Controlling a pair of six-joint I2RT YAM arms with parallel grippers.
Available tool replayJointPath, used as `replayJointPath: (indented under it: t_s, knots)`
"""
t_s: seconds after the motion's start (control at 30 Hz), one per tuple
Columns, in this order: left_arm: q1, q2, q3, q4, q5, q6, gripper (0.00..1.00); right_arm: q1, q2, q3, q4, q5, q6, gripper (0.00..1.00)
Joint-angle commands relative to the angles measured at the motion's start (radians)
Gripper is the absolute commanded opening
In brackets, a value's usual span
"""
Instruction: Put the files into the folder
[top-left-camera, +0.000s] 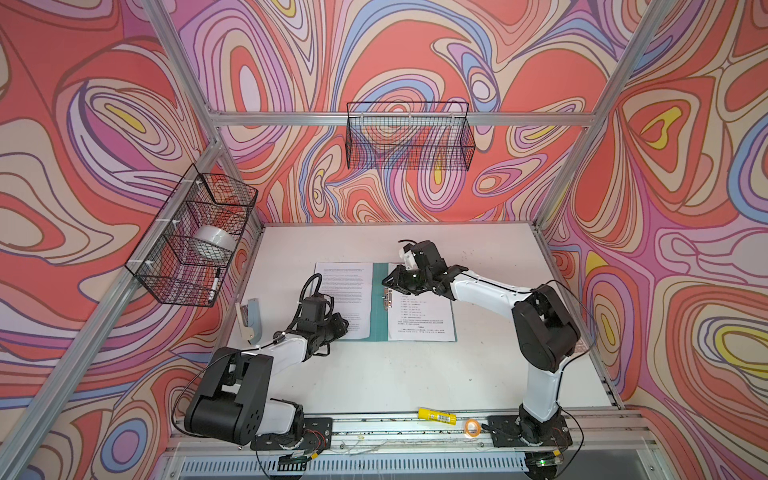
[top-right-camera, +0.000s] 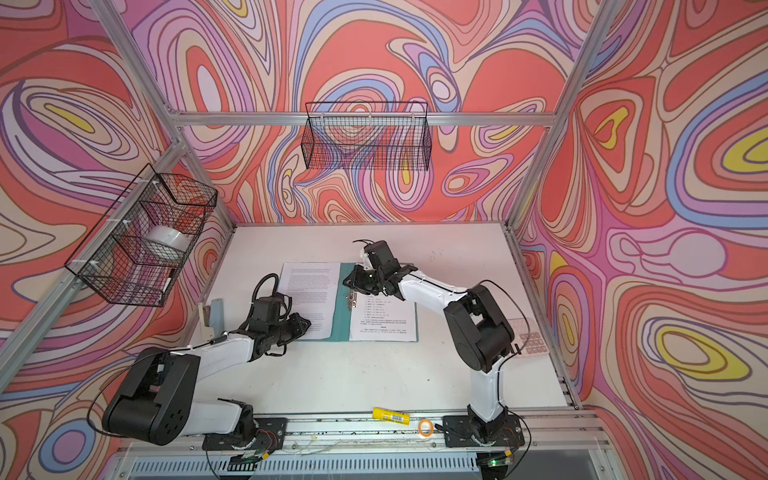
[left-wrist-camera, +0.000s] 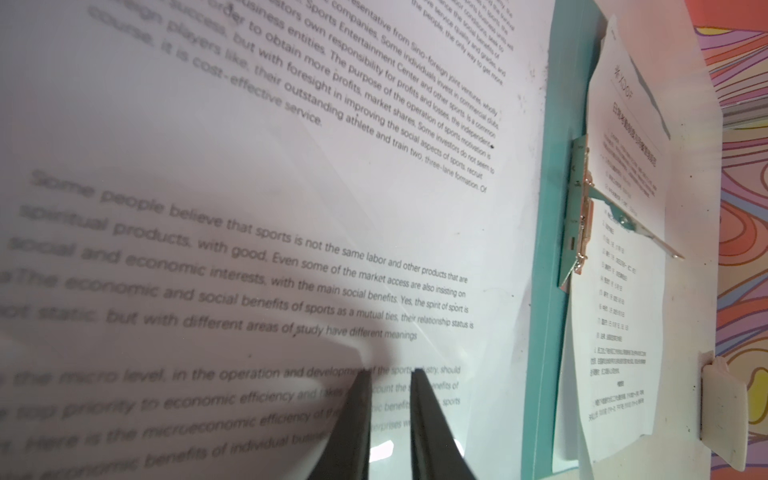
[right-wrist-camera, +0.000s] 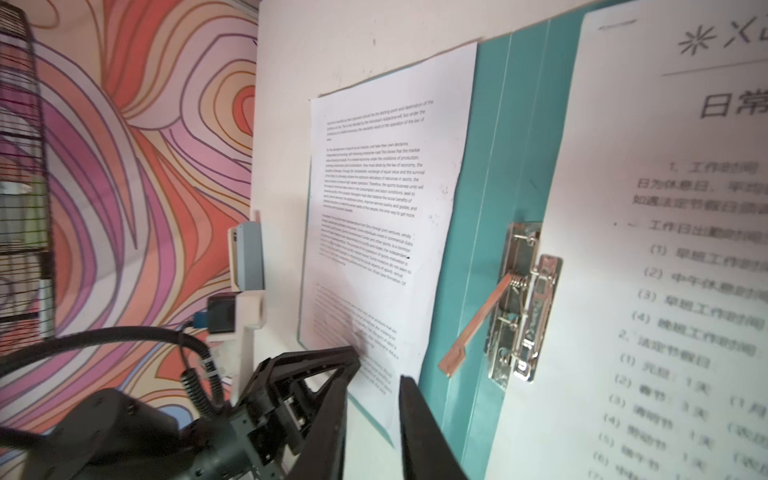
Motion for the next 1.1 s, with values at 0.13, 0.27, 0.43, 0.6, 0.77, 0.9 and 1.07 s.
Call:
replayJointPath:
  t_s: [0.13, 0.27, 0.43, 0.6, 0.77, 0.9, 1.07]
  knots:
    - [-0.002, -0.010, -0.100, 0.102, -0.033, -0.136, 0.17, 0.003, -0.056, -0.170, 0.214, -0.023, 0.295, 0.25]
    - [-0.044, -0.045, -0.142, 0.120, -0.113, -0.200, 0.17, 0.003, -0.058, -0.197, 0.213, -0.010, 0.292, 0.26]
    - [-0.085, -0.131, -0.184, 0.098, -0.201, -0.252, 0.17, 0.003, -0.021, -0.185, 0.203, -0.020, 0.284, 0.26]
    - [-0.102, -0.181, -0.184, 0.058, -0.239, -0.249, 0.18, 0.002, 0.026, -0.177, 0.233, -0.041, 0.311, 0.26]
    - [-0.104, -0.165, -0.174, 0.061, -0.233, -0.237, 0.17, 0.003, 0.060, -0.195, 0.293, -0.072, 0.360, 0.23]
    - [-0.104, -0.137, -0.174, 0.089, -0.218, -0.238, 0.17, 0.005, 0.078, -0.199, 0.330, -0.090, 0.389, 0.22]
    - [-0.104, -0.119, -0.168, 0.102, -0.208, -0.237, 0.17, 0.006, 0.091, -0.207, 0.350, -0.104, 0.405, 0.22]
